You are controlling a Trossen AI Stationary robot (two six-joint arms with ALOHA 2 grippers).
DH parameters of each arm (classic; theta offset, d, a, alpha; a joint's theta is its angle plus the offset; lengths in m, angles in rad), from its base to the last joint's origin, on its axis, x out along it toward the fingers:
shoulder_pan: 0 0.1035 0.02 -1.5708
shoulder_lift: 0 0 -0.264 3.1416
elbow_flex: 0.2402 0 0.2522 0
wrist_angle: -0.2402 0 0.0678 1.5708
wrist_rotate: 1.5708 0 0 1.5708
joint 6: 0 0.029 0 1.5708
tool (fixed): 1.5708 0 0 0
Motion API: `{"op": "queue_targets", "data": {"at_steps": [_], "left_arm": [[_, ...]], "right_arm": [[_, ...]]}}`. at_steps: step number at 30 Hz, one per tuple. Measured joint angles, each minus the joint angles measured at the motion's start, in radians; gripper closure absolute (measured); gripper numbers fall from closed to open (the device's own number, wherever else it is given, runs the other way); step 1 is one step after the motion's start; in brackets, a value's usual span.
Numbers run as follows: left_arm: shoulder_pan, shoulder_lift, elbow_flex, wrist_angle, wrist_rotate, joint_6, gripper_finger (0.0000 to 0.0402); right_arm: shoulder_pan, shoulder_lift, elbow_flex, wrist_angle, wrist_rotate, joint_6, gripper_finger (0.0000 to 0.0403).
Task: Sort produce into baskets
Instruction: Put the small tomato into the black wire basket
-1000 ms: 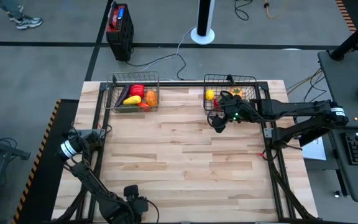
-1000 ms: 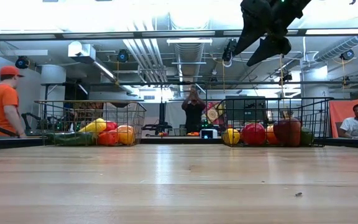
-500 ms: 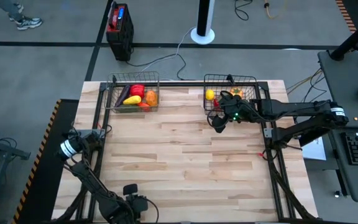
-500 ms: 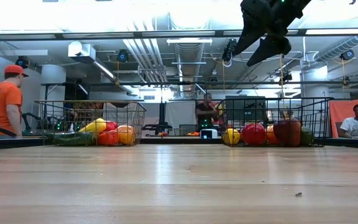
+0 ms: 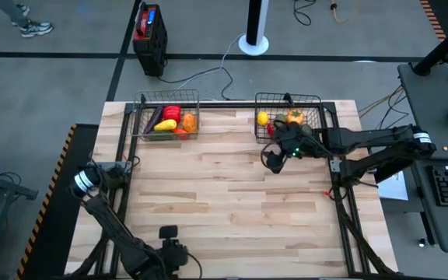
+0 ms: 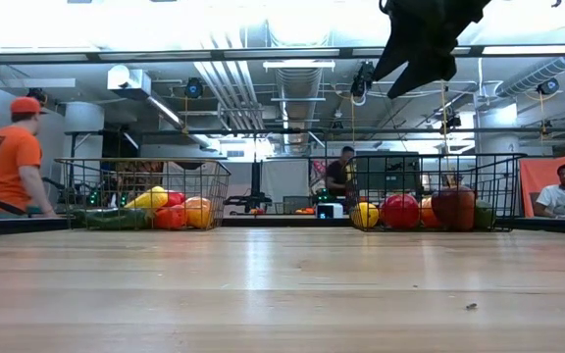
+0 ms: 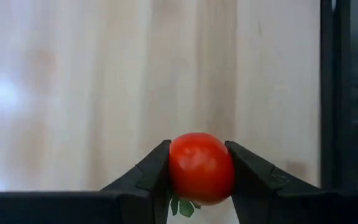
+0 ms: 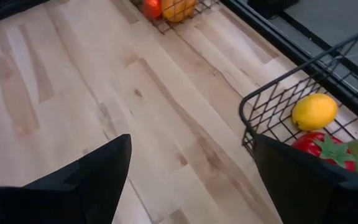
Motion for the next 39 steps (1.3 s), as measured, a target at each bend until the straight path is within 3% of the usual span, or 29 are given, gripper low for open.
{"op": "queue_targets", "data": {"at_steps": [5, 9, 12, 16, 20, 23, 31, 39], "left_arm": [[0.024, -0.034, 0.049, -0.071, -0.192, 0.159, 0.0287], [0.055, -0.077, 0.028, -0.083, -0.4, 0.29, 0.0287], [0.082, -0.095, 0.009, -0.079, -0.546, 0.41, 0.0287], [0.116, -0.111, -0.032, -0.083, -0.732, 0.521, 0.0287], [0.159, -0.12, -0.05, -0.064, -0.771, 0.53, 0.0287], [0.166, -0.123, -0.05, -0.004, -0.825, 0.564, 0.0287], [0.168, -0.143, -0.05, 0.024, -0.833, 0.616, 0.0287], [0.168, -0.143, -0.05, 0.054, -0.79, 0.621, 0.0287]], "right_arm": [[0.054, 0.0, -0.043, 0.058, 0.046, -0.016, 0.0078], [0.106, 0.0, -0.134, 0.21, 0.052, -0.001, 0.0078], [0.152, 0.012, -0.23, 0.442, 0.029, 0.056, 0.0078], [0.212, 0.077, -0.352, 0.855, -0.109, 0.106, 0.0078], [0.274, 0.213, -0.389, 1.24, -0.2, 0.086, 0.0078], [0.294, 0.327, -0.349, 1.363, -0.228, 0.042, 0.0078], [0.301, 0.55, -0.144, 1.376, -0.273, -0.005, 0.0078], [0.3, 0.659, -0.011, 1.371, -0.272, -0.033, 0.0078]]}}
